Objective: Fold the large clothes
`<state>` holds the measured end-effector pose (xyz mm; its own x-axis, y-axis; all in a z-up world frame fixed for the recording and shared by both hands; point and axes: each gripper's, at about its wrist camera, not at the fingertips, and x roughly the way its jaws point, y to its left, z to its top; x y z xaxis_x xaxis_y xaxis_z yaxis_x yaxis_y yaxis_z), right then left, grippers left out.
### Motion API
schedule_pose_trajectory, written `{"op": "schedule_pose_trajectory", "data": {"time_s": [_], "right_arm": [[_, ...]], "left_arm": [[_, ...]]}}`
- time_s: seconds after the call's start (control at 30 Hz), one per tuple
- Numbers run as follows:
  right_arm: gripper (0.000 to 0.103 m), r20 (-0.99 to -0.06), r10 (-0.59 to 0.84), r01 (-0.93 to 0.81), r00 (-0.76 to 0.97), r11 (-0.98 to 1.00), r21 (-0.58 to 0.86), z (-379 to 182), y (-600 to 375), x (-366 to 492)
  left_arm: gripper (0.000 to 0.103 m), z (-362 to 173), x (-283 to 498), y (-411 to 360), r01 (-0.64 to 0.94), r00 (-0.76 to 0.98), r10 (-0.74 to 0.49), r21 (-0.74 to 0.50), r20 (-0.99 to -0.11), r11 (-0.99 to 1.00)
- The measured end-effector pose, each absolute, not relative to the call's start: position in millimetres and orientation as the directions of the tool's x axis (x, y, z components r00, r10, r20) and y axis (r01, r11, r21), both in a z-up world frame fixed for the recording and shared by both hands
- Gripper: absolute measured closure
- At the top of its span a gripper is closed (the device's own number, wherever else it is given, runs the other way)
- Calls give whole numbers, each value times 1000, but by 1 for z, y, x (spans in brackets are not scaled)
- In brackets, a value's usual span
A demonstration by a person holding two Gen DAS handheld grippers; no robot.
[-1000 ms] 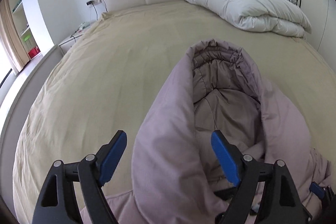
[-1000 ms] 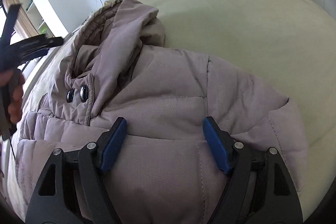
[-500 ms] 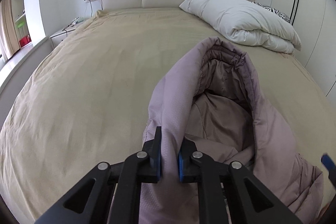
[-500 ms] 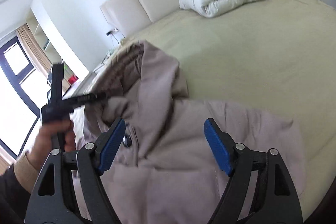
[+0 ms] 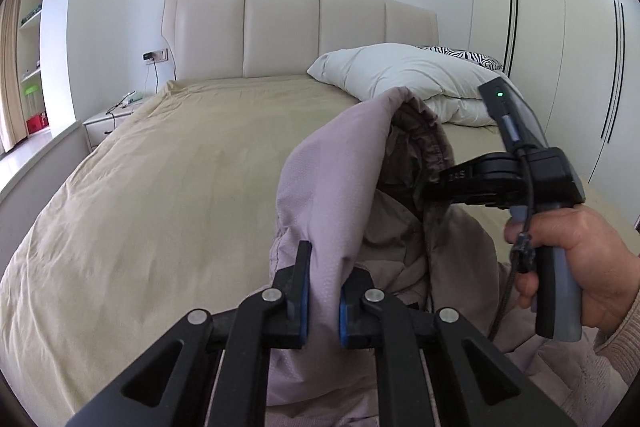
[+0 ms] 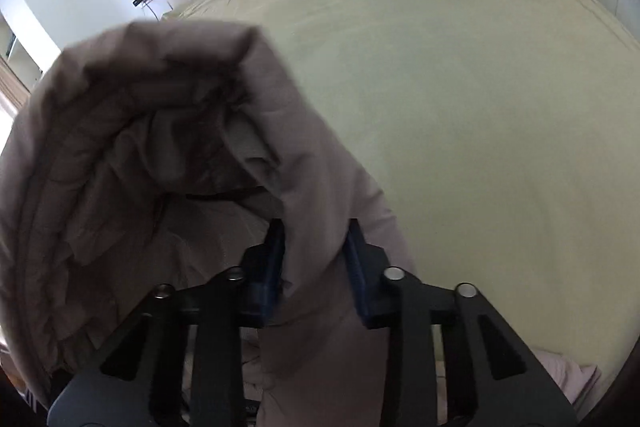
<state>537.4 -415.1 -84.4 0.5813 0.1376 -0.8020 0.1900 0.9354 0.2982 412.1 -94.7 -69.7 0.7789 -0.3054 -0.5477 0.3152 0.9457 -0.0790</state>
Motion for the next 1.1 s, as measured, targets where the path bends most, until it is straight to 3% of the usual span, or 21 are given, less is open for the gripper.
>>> {"op": "schedule_pose_trajectory", "data": {"time_s": [0.07, 0.2, 0.37, 0.53, 0.63, 0.77, 0.83, 0.9, 0.93, 0.97, 1.0, 1.07, 1.1], "right_arm": [[93, -784, 102, 165, 612, 953, 253, -74, -417, 520], [93, -662, 137, 88, 736, 952, 295, -32, -430, 445], [93, -542, 134, -12, 830, 975, 222, -7, -425, 305], [93, -608, 200, -11, 768, 954, 299, -67, -430, 187], [91, -705, 239, 68, 668, 923, 378, -116, -436, 136], [91, -736, 255, 123, 628, 900, 417, -141, -453, 90], [91, -679, 245, 122, 692, 888, 444, -123, -465, 80], [84, -610, 213, 106, 763, 890, 444, -96, -472, 78], [70, -581, 207, 88, 787, 895, 437, -83, -472, 84], [43, -558, 212, 63, 802, 899, 433, -69, -471, 94], [32, -535, 214, 48, 817, 900, 433, -55, -468, 105], [28, -465, 236, -7, 853, 897, 442, -35, -458, 122], [28, -457, 255, -39, 852, 902, 431, -28, -452, 137]], "left_arm": [[92, -65, 402, -84, 306, 779, -315, -109, -543, 946], [92, -49, 362, -64, 303, 789, -335, -149, -516, 941], [92, -51, 292, -39, 286, 775, -364, -226, -517, 931], [90, -97, 221, -19, 211, 670, -377, -322, -640, 923], [86, -115, 185, -9, 171, 620, -375, -348, -689, 922], [81, -83, 173, -8, 180, 671, -362, -331, -647, 926], [73, -50, 182, -19, 221, 717, -376, -320, -587, 921], [51, -18, 193, -38, 271, 750, -395, -298, -531, 915], [47, -9, 205, -51, 298, 753, -403, -278, -521, 913], [44, -5, 218, -62, 320, 746, -415, -266, -520, 909], [44, -6, 232, -72, 327, 735, -419, -264, -533, 908], [45, -23, 262, -87, 318, 690, -419, -274, -590, 908], [50, -36, 274, -93, 305, 676, -403, -263, -617, 915]]}}
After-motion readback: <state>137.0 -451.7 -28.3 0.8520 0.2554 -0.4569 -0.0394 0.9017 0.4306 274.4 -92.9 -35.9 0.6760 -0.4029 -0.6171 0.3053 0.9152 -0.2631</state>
